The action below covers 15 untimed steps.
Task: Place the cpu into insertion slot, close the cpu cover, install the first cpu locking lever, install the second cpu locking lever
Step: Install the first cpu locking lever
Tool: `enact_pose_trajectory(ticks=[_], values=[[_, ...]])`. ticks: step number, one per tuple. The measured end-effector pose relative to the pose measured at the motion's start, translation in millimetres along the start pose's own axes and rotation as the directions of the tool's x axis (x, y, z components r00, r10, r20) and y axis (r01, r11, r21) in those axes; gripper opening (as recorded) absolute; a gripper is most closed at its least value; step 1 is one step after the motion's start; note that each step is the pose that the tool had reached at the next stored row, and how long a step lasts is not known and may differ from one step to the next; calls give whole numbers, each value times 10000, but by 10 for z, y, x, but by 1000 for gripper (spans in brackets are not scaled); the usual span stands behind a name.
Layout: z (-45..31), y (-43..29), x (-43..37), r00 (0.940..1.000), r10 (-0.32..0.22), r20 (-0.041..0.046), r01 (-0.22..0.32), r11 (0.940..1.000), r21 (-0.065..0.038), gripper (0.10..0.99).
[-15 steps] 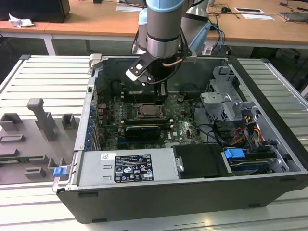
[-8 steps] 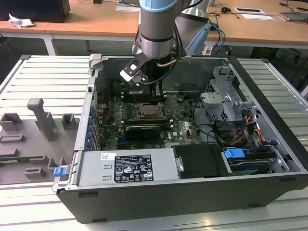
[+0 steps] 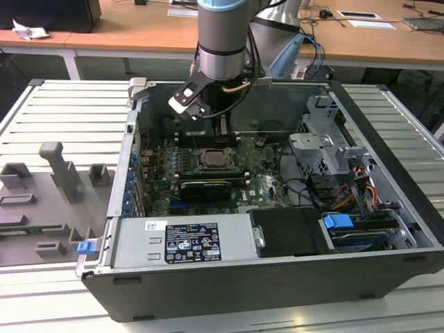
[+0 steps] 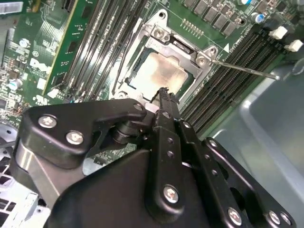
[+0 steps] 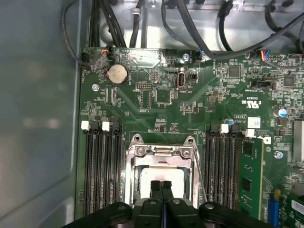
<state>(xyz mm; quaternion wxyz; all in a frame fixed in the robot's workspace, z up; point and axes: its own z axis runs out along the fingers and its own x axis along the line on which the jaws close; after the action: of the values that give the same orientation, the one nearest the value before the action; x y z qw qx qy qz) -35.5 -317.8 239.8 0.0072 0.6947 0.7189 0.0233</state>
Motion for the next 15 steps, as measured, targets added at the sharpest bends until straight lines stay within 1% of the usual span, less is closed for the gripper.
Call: enact_pose_trajectory(ticks=[2, 4, 5, 6, 7, 8, 9, 10, 11, 12, 15], values=[[-44, 2, 1, 10000, 0, 0, 0, 10000, 0, 106], [-147, 7, 4, 10000, -1, -1, 1, 10000, 4, 106], [-220, 10, 5, 10000, 0, 3, 0, 10000, 13, 106], [-225, 10, 6, 9997, -256, -9, 256, 9997, 18, 106], [-223, 10, 5, 9965, -838, -33, 838, 9965, 30, 106], [-222, 10, 5, 9935, -1136, -45, 1136, 9935, 36, 106], [-222, 10, 5, 9875, -1573, -64, 1573, 9875, 43, 106], [-222, 10, 5, 9832, -1821, -76, 1822, 9833, 46, 106], [-222, 10, 5, 9804, -1970, -83, 1970, 9804, 48, 106], [-222, 10, 5, 9762, -2169, -93, 2169, 9762, 51, 106], [-222, 10, 5, 9696, -2445, -106, 2446, 9696, 54, 106]])
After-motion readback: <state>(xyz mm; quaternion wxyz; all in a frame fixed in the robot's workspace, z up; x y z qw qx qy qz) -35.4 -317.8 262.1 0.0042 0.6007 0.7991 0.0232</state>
